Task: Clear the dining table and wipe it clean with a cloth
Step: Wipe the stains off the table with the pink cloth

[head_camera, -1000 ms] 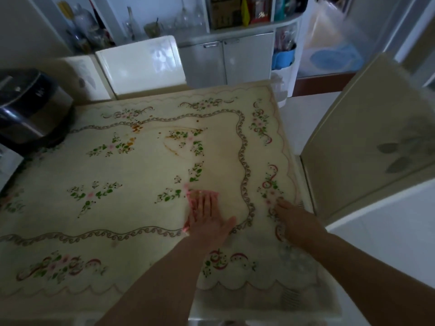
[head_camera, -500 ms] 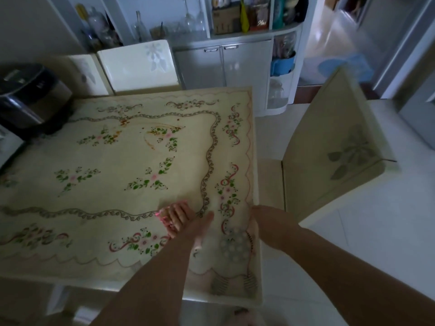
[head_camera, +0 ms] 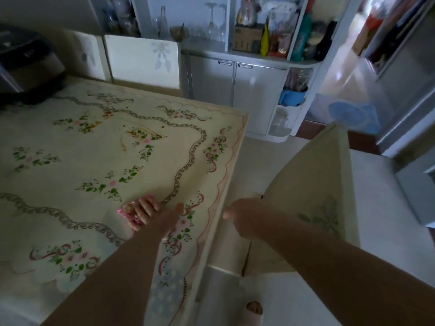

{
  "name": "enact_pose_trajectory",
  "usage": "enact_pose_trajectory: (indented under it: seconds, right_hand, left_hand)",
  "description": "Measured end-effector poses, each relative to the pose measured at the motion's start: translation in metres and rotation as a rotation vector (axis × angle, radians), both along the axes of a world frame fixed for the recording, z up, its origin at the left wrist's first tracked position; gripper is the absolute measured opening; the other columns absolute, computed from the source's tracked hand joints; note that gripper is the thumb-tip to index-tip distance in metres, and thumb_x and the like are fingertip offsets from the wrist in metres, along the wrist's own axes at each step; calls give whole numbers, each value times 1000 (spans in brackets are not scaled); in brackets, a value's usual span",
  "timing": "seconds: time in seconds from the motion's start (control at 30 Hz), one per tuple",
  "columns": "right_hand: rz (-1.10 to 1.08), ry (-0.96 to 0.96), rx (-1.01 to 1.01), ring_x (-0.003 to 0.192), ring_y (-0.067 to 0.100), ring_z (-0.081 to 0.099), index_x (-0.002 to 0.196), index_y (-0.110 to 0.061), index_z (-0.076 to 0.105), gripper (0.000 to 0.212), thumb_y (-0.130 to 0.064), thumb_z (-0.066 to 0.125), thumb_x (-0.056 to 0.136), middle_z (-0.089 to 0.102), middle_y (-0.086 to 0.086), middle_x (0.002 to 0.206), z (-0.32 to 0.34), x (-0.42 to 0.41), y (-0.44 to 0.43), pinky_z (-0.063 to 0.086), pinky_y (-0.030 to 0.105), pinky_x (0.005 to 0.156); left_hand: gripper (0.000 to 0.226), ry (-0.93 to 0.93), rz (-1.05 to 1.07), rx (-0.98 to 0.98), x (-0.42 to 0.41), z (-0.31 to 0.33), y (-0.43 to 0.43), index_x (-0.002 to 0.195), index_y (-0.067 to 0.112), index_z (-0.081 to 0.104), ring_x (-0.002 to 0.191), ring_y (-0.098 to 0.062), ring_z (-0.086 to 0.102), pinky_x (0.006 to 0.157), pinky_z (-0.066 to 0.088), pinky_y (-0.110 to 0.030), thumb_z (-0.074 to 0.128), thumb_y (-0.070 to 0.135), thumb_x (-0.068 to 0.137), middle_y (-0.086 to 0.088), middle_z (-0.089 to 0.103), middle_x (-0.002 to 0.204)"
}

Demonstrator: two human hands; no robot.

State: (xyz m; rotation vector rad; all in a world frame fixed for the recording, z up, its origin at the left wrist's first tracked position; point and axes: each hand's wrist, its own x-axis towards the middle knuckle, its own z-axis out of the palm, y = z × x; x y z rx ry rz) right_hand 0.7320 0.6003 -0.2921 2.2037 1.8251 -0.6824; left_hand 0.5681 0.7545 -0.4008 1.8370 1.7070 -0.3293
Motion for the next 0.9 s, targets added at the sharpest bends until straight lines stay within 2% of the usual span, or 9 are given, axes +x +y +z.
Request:
enact_pose_trajectory:
  seconds: [0.07,0.17,0.3,0.4,0.5,0.63,0.7,0.8,0.9]
  right_hand:
    - [83,-19,-33,130,23,42,135,-20,50,43,-11,44,94,47,3,140,12,26,4,33,34,106]
    - [145,-23,-51,130,23,43,135,-18,50,40,-14,44,96,47,4,141,26,69,15,33,33,108]
    - [231,-102,-88,123,23,50,129,-16,55,35,-16,43,96,54,5,133,35,111,38,40,34,104]
    - [302,-112,-146,122,25,51,127,-14,57,35,-13,43,94,55,8,131,34,136,61,43,39,102]
    - [373,-129,-143,120,25,53,126,-15,57,35,-11,43,94,56,6,129,31,163,85,44,37,100]
    - [491,-210,-99,123,24,50,130,-16,54,36,-16,44,96,53,5,134,31,211,122,43,39,102]
    - [543,-217,-74,119,25,53,127,-15,57,35,-16,44,95,55,6,131,29,241,143,45,40,99]
    - [584,-209,-49,111,28,57,123,-16,59,33,-15,47,92,58,8,126,20,284,167,49,41,94]
    - [604,-170,-46,115,28,56,127,-21,55,35,-16,51,92,56,6,130,17,316,178,47,40,96]
  left_hand:
    - [125,-44,97,-71,20,0,2,151,11,-16,147,-34,-16,117,1,-59,28,93,68,-12,-26,158]
    - [115,-71,134,-48,49,3,-3,148,10,-24,143,-30,-29,116,-7,-57,35,81,80,-10,-36,154]
    - [140,-112,280,-142,67,-10,11,150,15,-21,147,-30,-17,117,2,-56,28,100,49,-8,-22,160]
    - [131,-85,354,-121,77,-31,18,149,14,-24,146,-30,-21,117,-1,-56,33,93,60,-7,-29,158]
    - [142,-87,478,-148,98,-27,23,150,15,-22,148,-32,-12,116,0,-58,20,98,42,-9,-20,160]
    - [113,-87,533,-10,143,7,10,147,11,-27,143,-29,-28,115,-10,-58,32,81,81,-10,-33,155]
    - [114,-76,549,-24,163,7,12,145,11,-30,143,-28,-29,116,-11,-56,33,81,80,-9,-35,154]
    - [125,-132,681,-7,180,-8,20,147,18,-29,144,-27,-27,119,-1,-53,42,86,68,-5,-35,155]
    - [116,-128,745,43,197,-6,21,150,17,-21,144,-25,-28,119,-6,-50,50,74,79,-4,-33,156]
